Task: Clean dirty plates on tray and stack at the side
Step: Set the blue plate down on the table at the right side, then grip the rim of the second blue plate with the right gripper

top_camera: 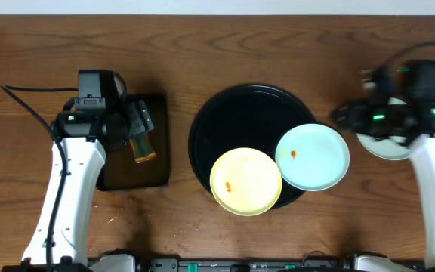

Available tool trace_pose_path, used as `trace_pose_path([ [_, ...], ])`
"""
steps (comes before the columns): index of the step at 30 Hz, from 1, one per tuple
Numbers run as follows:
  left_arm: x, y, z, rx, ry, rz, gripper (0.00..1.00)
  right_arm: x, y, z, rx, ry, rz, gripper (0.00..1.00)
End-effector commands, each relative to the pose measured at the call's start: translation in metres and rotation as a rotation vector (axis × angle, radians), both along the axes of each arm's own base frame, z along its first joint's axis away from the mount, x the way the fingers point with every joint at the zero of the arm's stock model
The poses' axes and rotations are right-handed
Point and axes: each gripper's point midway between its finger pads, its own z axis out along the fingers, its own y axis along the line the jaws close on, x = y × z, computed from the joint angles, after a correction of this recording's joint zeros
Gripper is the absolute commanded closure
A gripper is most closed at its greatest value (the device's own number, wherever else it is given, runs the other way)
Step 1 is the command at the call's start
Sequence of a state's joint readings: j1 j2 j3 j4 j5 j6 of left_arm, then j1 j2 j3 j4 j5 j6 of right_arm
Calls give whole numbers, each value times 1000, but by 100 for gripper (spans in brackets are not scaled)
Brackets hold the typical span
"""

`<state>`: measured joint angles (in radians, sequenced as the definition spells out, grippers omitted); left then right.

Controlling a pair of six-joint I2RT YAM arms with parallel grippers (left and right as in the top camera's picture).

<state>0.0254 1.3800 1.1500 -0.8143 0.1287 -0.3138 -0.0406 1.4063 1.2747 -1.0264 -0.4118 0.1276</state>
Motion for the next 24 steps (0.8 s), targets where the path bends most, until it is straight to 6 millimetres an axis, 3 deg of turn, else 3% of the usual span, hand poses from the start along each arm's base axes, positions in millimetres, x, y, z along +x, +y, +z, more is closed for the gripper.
trace_pose_path([
  [1,1,1,3,1,-5,-2,15,-25,43,-34,-75,89,190,53],
  [3,1,1,3,1,-5,-2,15,-37,55,-56,-140,144,224,53],
  [4,1,1,3,1,-5,-2,15,-40,54,-66,-190,167,214,54],
  [5,1,1,3,1,-5,-2,15,-42,44,-79,-281,200,156,61],
  [6,1,1,3,1,-5,-2,15,-42,39,-82,-319,209,118,66],
  [8,1,1,3,1,-5,-2,15,-37,35,-81,-332,189,103,68],
  [10,1,1,3,1,-5,-2,15,-29,28,-76,-321,161,71,64],
  [12,1,1,3,1,-5,-2,15,-26,7,-74,-313,176,-6,59],
  [19,1,1,3,1,-5,-2,15,-50,-65,-85,-275,339,-247,53],
  [21,1,1,3,1,-5,-2,15,-58,-73,-92,-237,372,-271,48],
  [24,1,1,3,1,-5,-2,15,-66,-65,-108,-142,401,-273,44],
])
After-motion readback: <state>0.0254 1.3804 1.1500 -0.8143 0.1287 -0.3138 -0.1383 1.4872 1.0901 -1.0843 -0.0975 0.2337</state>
